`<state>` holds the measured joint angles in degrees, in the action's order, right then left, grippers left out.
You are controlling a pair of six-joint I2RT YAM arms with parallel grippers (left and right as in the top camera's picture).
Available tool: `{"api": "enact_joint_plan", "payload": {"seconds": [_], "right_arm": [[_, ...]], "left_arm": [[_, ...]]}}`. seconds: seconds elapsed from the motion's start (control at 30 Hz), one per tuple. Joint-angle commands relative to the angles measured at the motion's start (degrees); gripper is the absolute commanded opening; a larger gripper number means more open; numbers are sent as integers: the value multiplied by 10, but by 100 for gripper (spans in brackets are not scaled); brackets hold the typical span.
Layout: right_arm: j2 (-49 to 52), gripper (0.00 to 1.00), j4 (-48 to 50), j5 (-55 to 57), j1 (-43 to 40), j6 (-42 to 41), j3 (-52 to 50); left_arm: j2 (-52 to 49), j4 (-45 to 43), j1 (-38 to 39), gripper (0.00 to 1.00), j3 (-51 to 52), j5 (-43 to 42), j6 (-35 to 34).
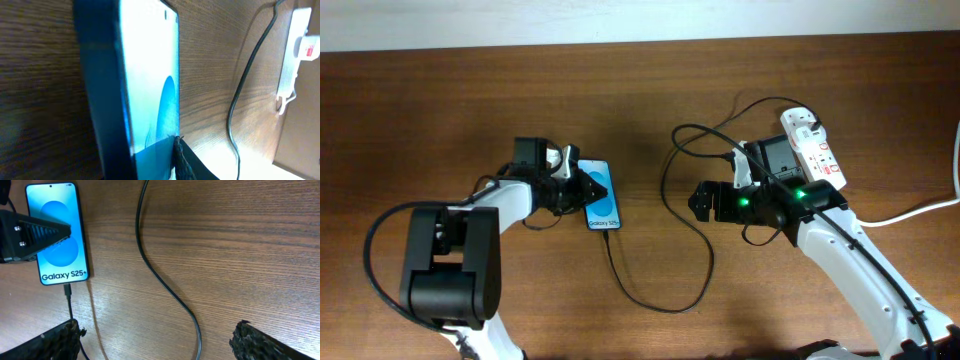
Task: Plug charger to phone and switch on socket
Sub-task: 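Set the phone down on the table and open the left gripper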
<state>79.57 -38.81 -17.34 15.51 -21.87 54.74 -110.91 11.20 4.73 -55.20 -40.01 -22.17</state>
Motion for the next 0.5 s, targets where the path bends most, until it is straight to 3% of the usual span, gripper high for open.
{"api": "enact_joint_plan", "payload": {"seconds": [0.0, 0.2, 0.47], "right_arm": [[-3, 98, 0, 7, -2, 6, -2], [-3, 98, 0, 7, -2, 6, -2], [-3, 98, 0, 7, -2, 6, -2]], "left_arm": [[-23, 7, -9, 21, 10, 18, 65], [-23, 14, -9, 15, 10, -12, 146], [-34, 11, -9, 18, 10, -31, 175]]}}
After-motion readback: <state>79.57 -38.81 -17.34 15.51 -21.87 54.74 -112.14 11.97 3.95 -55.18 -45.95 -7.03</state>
